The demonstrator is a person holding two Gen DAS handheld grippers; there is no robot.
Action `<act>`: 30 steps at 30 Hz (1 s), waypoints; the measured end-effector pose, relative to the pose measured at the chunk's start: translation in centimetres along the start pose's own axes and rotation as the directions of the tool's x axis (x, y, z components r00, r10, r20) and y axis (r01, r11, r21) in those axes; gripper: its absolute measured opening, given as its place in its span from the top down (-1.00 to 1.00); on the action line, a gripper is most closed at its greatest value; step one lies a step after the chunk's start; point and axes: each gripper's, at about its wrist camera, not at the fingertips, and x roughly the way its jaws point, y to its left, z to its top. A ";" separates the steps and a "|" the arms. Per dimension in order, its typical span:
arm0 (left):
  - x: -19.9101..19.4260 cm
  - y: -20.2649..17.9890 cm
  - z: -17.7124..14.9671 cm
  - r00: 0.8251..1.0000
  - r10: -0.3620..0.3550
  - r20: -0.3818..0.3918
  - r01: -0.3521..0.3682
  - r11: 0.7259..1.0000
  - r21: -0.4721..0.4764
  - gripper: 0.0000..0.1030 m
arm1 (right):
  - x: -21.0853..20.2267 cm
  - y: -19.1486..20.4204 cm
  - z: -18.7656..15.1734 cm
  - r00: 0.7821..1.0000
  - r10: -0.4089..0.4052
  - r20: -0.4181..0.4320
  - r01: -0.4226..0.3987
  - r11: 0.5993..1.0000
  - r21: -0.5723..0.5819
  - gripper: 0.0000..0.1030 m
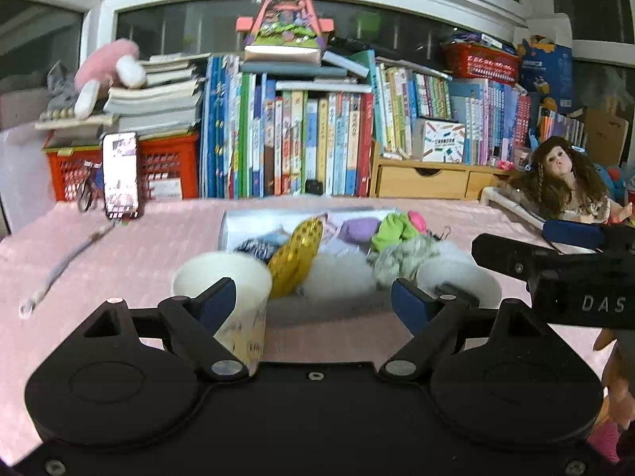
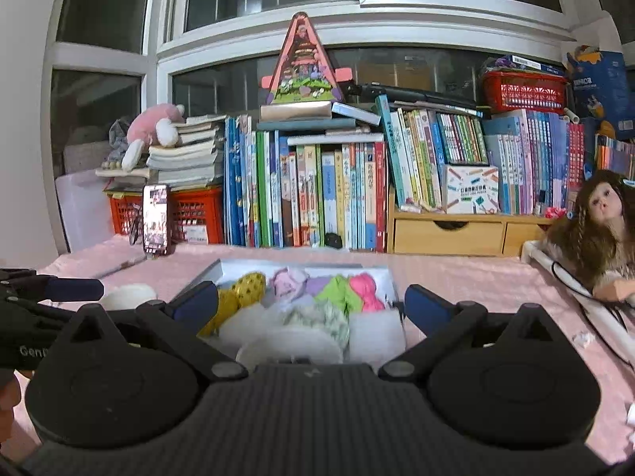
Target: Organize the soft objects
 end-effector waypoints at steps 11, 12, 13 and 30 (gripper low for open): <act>0.2 0.5 -4.0 0.997 0.065 -0.028 -0.066 0.997 -0.026 -0.67 | -0.5 0.6 -3.8 0.999 -0.018 -0.047 0.018 1.000 0.001 -1.00; 0.4 0.5 -4.5 0.997 0.070 -0.041 -0.071 0.997 -0.030 -0.67 | -0.5 0.7 -4.3 0.998 -0.027 -0.055 0.027 1.000 -0.004 -1.00; 0.7 0.6 -4.9 0.996 0.073 -0.052 -0.075 0.997 -0.034 -0.67 | -0.4 0.8 -4.8 0.997 -0.036 -0.065 0.035 0.999 -0.012 -1.00; 3.6 1.0 -8.9 0.981 0.135 -0.138 -0.142 0.989 -0.039 -0.70 | 1.7 1.4 -10.0 0.977 -0.079 -0.197 0.068 0.996 -0.065 -1.00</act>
